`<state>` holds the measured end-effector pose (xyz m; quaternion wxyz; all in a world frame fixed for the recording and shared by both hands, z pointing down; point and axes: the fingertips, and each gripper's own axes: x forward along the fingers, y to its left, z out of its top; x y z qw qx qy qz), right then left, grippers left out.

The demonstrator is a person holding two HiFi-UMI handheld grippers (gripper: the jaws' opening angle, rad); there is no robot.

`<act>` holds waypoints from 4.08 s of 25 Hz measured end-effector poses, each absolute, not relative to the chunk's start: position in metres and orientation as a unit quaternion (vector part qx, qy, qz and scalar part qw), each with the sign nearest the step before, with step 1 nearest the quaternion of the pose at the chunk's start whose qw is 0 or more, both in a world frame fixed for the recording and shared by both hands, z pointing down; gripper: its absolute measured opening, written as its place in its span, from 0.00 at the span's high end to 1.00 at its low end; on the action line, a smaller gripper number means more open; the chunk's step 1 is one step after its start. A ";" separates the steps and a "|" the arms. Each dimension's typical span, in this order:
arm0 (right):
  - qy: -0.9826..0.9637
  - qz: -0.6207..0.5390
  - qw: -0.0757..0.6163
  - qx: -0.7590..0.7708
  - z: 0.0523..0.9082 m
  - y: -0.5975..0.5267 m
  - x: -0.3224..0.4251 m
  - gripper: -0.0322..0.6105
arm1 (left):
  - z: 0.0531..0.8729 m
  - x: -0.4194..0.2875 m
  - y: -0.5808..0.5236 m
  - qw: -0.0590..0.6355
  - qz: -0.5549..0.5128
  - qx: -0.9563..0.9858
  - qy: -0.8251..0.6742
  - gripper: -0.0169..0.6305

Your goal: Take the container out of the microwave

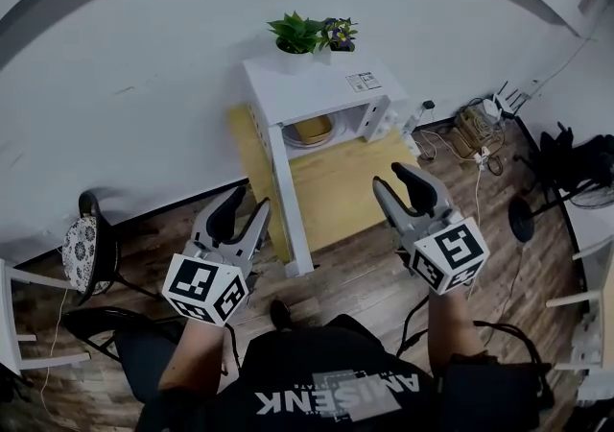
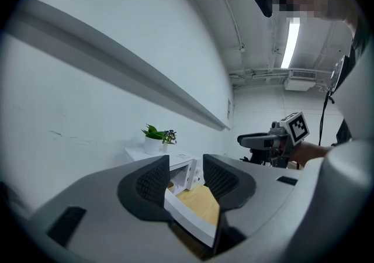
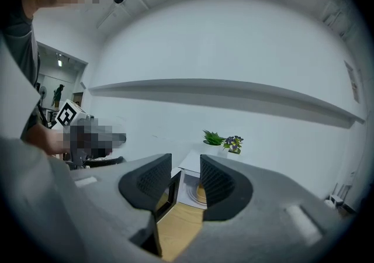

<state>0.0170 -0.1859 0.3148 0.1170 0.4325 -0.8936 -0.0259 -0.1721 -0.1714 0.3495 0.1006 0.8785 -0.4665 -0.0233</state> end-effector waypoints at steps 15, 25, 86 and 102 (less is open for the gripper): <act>-0.935 -0.064 0.158 0.310 0.349 -0.270 0.002 0.71 | 0.350 -0.172 -0.205 0.110 -0.006 0.829 -0.549 0.72; -0.951 -0.085 0.189 0.229 0.390 -0.332 0.006 0.71 | 0.353 -0.155 -0.222 0.115 -0.004 0.788 -0.604 0.72; -0.829 -0.256 0.494 0.061 0.676 -0.483 -0.055 0.86 | 0.405 -0.165 -0.184 0.188 -0.011 0.638 -0.746 0.72; -0.857 -0.190 0.475 0.059 0.645 -0.427 -0.050 0.91 | 0.398 -0.170 -0.184 0.185 -0.020 0.683 -0.706 0.72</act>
